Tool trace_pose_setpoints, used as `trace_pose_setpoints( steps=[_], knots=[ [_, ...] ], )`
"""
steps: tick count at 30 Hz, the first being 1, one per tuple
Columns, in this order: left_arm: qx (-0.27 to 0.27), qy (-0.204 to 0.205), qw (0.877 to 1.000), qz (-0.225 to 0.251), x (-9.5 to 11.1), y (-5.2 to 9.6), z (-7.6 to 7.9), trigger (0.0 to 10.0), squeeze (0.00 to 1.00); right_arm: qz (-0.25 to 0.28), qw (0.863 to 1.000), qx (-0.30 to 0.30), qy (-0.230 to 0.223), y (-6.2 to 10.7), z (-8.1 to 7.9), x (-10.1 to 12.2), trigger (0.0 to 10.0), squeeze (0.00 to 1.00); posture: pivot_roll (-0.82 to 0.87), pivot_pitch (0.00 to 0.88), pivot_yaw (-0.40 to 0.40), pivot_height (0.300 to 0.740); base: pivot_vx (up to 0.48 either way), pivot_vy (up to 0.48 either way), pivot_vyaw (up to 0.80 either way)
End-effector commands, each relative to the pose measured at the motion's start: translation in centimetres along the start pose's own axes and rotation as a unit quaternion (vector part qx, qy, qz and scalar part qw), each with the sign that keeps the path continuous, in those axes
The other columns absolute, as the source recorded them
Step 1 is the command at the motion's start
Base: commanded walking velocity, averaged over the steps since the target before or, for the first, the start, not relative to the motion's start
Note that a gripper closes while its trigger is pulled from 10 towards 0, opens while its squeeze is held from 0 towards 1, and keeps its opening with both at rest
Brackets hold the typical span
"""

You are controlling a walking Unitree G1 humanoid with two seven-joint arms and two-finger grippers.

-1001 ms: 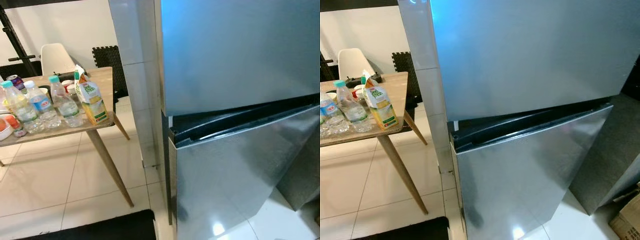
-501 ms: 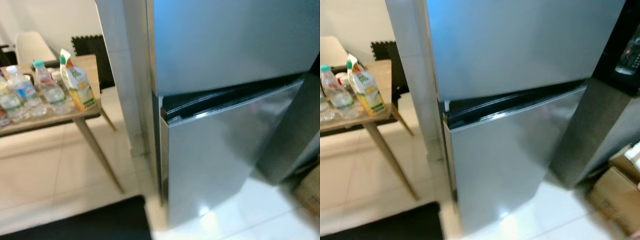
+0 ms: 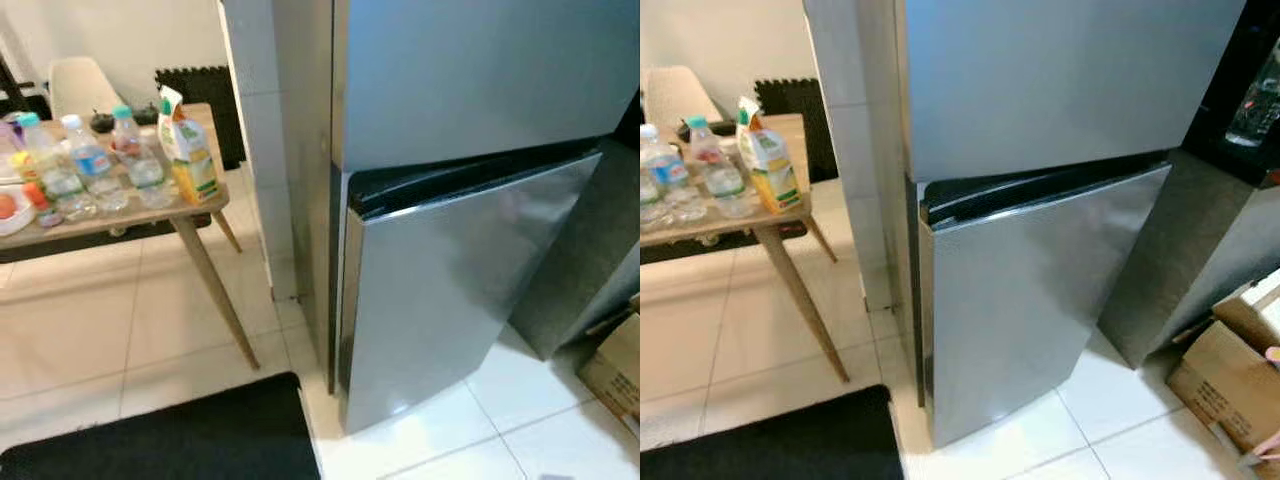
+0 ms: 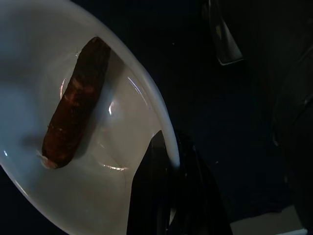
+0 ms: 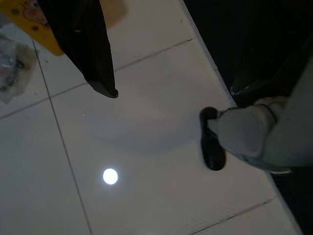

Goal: Restocking fridge

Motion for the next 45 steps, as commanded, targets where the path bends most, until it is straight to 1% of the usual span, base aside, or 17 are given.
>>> trace_pose_setpoints(
  steps=[1, 12, 18, 21, 24, 25, 26, 27, 28, 29, 30, 32, 33, 35, 36, 39, 45],
  knots=[
    [-0.01, 0.01, 1.0, 0.026, 1.4, -0.1, 0.6, 10.0, 0.0, 0.01, 1.0, -0.003, 0.008, 0.0, 0.3, 0.7, 10.0, 0.0, -0.1, 0.0, -0.013, 0.74, 0.0, 0.0, 0.0],
    [-0.011, 0.016, 0.999, 0.028, 1.7, -0.1, 0.5, 10.0, 0.0, 0.055, 0.998, 0.004, 0.04, -0.2, 0.5, 3.6, 10.0, 0.0, -0.1, 0.0, -0.013, 0.74, 0.0, -0.34, 0.0],
    [-0.019, 0.024, 0.999, 0.025, 1.5, -0.1, 0.8, 10.0, 0.0, 0.143, 0.987, 0.0, 0.074, 0.7, 3.1, 9.7, 10.0, 0.0, -0.09, 0.0, -0.016, 0.74, 0.0, -0.058, 0.0],
    [-0.019, 0.026, 0.999, 0.025, 1.5, -0.1, 0.7, 10.0, 0.0, 0.209, 0.973, 0.059, 0.078, 1.7, 3.1, 13.0, 10.0, 0.0, -0.09, 0.0, -0.017, 0.74, 0.0, 0.0, 0.0],
    [-0.021, 0.025, 0.999, 0.023, 1.4, -0.1, 0.7, 10.0, 0.0, 0.321, 0.93, 0.165, 0.07, 4.2, 3.1, 18.2, 10.0, 0.0, -0.09, 0.0, -0.017, 0.74, 0.0, 0.0, 0.0],
    [-0.021, 0.025, 0.999, 0.023, 1.4, -0.1, 0.7, 10.0, 0.0, 0.321, 0.93, 0.165, 0.07, 4.2, 3.1, 18.2, 10.0, 0.0, -0.09, 0.0, -0.017, 0.74, 0.0, 0.0, 0.0],
    [-0.022, 0.025, 0.999, 0.023, 1.4, -0.1, 0.7, 10.0, 0.0, 0.353, 0.913, 0.194, 0.066, 5.1, 3.1, 19.6, 10.0, 0.0, -0.09, 0.0, -0.017, 0.74, 0.0, 0.0, 0.0],
    [-0.022, 0.024, 0.999, 0.022, 1.3, -0.1, 0.7, 10.0, 0.0, 0.4, 0.881, 0.245, 0.063, 6.7, 2.9, 21.7, 10.0, 0.0, -0.1, 0.0, -0.017, 0.74, 0.0, 0.0, 0.0],
    [-0.022, 0.024, 0.999, 0.022, 1.3, -0.1, 0.7, 10.0, 0.0, 0.4, 0.881, 0.245, 0.063, 6.7, 2.9, 21.7, 10.0, 0.0, -0.1, 0.0, -0.017, 0.74, 0.0, 0.0, 0.0],
    [-0.023, 0.024, 0.999, 0.022, 1.3, -0.1, 0.7, 10.0, 0.0, 0.447, 0.842, 0.293, 0.077, 8.7, 2.6, 23.7, 10.0, 0.0, -0.1, 0.0, -0.017, 0.74, 0.0, 0.0, 0.0],
    [-0.023, 0.024, 0.999, 0.022, 1.3, -0.1, 0.7, 10.0, 0.0, 0.447, 0.842, 0.293, 0.077, 8.7, 2.6, 23.7, 10.0, 0.0, -0.1, 0.0, -0.017, 0.74, 0.0, 0.0, 0.0],
    [-0.025, 0.021, 0.999, 0.023, 1.4, -0.1, 0.8, 10.0, 0.0, 0.525, 0.757, 0.367, 0.128, 13.0, 1.6, 26.9, 10.0, 0.0, -0.1, 0.0, -0.019, 0.74, 0.0, 0.0, 0.0],
    [-0.025, 0.021, 0.999, 0.023, 1.4, -0.1, 0.8, 10.0, 0.0, 0.525, 0.757, 0.367, 0.128, 13.0, 1.6, 26.9, 10.0, 0.0, -0.1, 0.0, -0.019, 0.74, 0.0, 0.0, 0.0],
    [-0.026, 0.02, 0.999, 0.025, 1.5, -0.1, 0.8, 10.0, 0.0, 0.58, 0.709, 0.37, 0.157, 15.8, 0.9, 29.5, 10.0, 0.0, -0.1, 0.0, -0.019, 0.74, 0.0, 0.0, 0.0],
    [-0.026, 0.02, 0.999, 0.025, 1.5, -0.1, 0.8, 10.0, 0.0, 0.58, 0.709, 0.37, 0.157, 15.8, 0.9, 29.5, 10.0, 0.0, -0.1, 0.0, -0.019, 0.74, 0.0, 0.0, 0.0],
    [-0.026, 0.018, 0.999, 0.027, 1.6, -0.1, 0.9, 10.0, 0.0, 0.645, 0.661, 0.339, 0.18, 19.1, 0.2, 33.0, 10.0, 0.0, -0.09, 0.0, -0.022, 0.74, 0.0, 0.0, 0.0],
    [-0.025, 0.018, 0.999, 0.028, 1.6, -0.1, 0.9, 10.0, 0.0, 0.653, 0.644, 0.318, 0.241, 20.9, -2.0, 35.0, 10.0, 0.0, -0.09, 0.0, -0.022, 0.74, 0.0, 0.0, 0.0]
  ],
)
Point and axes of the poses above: a point about 5 cm out from each wrist's last joint towards the gripper, its own y axis pointing back from the gripper into the wrist, its own x axis along the axis of the wrist's last joint, z = x × y, the point moved 2 cm from there along -y, pointing out of the wrist towards the gripper, and after that the axes turned 7 degrees about y, right-handed, at the moved point
